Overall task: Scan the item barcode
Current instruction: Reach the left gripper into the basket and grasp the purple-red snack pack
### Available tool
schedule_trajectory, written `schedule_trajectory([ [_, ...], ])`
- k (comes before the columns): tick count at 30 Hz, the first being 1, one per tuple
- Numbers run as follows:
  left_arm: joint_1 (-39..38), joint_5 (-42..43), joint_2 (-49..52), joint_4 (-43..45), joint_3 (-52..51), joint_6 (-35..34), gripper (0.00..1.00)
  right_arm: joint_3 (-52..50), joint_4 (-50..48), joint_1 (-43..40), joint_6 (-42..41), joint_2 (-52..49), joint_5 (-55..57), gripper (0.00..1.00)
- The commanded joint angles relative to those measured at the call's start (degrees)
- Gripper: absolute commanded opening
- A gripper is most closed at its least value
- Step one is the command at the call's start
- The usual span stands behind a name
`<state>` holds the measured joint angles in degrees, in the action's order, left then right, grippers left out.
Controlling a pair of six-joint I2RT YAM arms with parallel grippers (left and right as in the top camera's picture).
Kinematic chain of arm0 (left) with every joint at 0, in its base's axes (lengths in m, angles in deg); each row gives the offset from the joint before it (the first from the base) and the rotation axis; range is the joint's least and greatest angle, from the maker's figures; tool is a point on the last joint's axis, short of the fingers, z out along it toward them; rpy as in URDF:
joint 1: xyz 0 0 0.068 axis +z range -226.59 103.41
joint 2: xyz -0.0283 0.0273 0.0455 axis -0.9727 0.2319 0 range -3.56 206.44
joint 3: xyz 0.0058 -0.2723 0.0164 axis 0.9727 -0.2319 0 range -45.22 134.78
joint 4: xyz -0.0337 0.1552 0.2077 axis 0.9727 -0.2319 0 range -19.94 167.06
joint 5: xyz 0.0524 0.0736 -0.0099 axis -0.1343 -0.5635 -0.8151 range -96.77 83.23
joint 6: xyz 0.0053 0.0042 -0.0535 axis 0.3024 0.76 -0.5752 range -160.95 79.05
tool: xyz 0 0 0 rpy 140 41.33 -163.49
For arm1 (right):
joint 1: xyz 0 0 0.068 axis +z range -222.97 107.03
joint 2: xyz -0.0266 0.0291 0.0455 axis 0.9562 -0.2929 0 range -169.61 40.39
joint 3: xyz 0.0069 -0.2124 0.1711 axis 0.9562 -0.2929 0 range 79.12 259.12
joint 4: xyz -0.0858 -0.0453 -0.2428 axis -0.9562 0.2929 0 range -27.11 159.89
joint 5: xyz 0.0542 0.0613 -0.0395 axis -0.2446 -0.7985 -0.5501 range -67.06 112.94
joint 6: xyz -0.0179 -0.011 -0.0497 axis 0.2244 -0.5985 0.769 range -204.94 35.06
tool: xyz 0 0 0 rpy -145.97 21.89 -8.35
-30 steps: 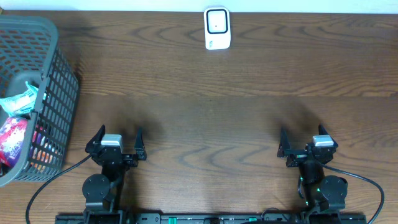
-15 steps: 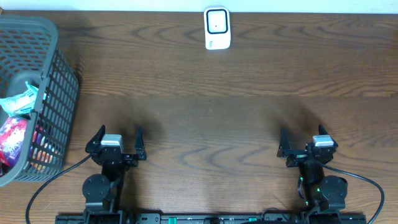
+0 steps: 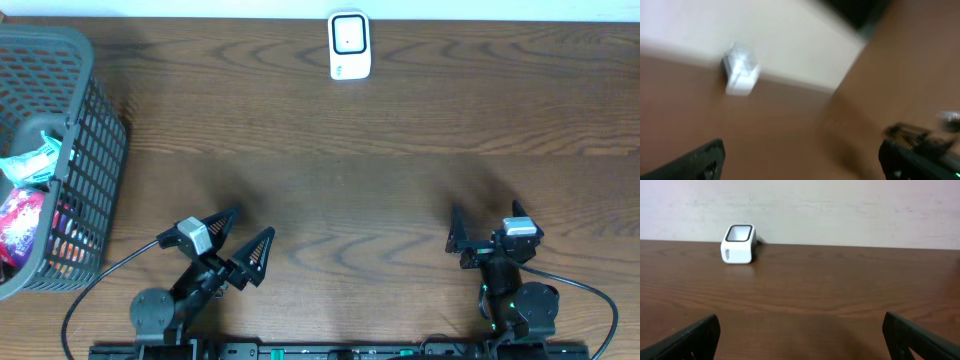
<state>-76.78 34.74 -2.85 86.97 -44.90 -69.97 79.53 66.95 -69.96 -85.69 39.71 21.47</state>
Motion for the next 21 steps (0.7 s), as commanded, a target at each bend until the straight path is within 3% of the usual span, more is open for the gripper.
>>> schedule_trajectory([
  [1,-0.1,5.4,-0.4,19.1,0.0,-6.9,0.98,-0.1,0.3,-0.3,0.6,0.3,0.3,0.99],
  [4,-0.1,-0.3,-0.4,30.9,1.0,-8.3,0.98,-0.1,0.3,-0.3,0.6,0.3,0.3,0.99],
  [10,-0.1,-14.6,0.2,31.6,4.9,-9.7,0.98,-0.1,0.3,-0.3,0.6,0.3,0.3,0.99],
  [21,-0.1,-14.1,12.4,31.3,15.5,-9.3,0.98,-0.1,0.3,-0.3,0.6,0.3,0.3,0.99],
])
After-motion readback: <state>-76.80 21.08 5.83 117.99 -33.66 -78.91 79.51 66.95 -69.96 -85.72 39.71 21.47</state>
